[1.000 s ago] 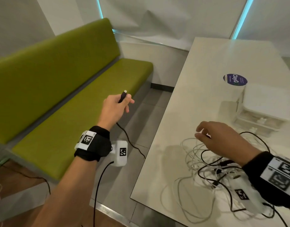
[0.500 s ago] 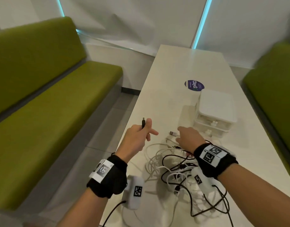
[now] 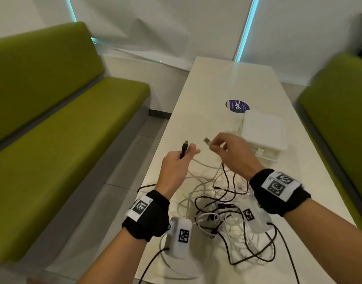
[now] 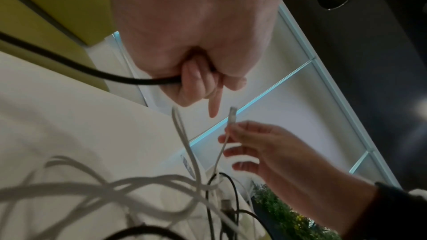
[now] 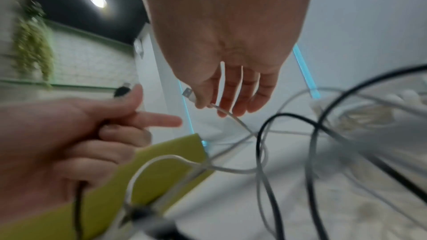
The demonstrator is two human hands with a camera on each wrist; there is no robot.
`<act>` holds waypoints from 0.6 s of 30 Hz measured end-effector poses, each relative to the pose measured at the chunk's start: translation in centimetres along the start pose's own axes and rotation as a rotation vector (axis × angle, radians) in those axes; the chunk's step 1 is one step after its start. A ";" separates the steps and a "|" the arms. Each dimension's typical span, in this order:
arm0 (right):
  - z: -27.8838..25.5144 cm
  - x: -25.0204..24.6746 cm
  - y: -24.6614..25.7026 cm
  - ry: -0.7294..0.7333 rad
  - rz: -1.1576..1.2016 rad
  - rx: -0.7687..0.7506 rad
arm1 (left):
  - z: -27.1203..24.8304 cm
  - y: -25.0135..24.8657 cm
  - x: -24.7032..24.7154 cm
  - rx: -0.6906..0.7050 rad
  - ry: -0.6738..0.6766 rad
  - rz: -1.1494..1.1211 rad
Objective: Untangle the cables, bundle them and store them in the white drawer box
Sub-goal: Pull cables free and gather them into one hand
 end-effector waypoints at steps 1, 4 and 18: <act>-0.2 -0.8 1.2 -0.028 0.063 -0.037 | 0.2 -0.3 0.3 0.001 0.016 -0.062; -0.7 -2.3 4.1 -0.040 0.168 -0.108 | -0.1 -2.9 0.7 0.052 0.002 -0.097; -6.8 -1.8 3.9 0.074 0.360 -0.067 | -2.9 -5.6 2.4 0.271 -0.080 -0.065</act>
Point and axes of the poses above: each hand's wrist, its own z-axis towards the middle knuckle, its own x-axis out of the palm, y = z × x, the point moved 7 cm from there along z, towards the middle knuckle, and after that the axes turned 14 degrees about z, right-handed, at the moved point
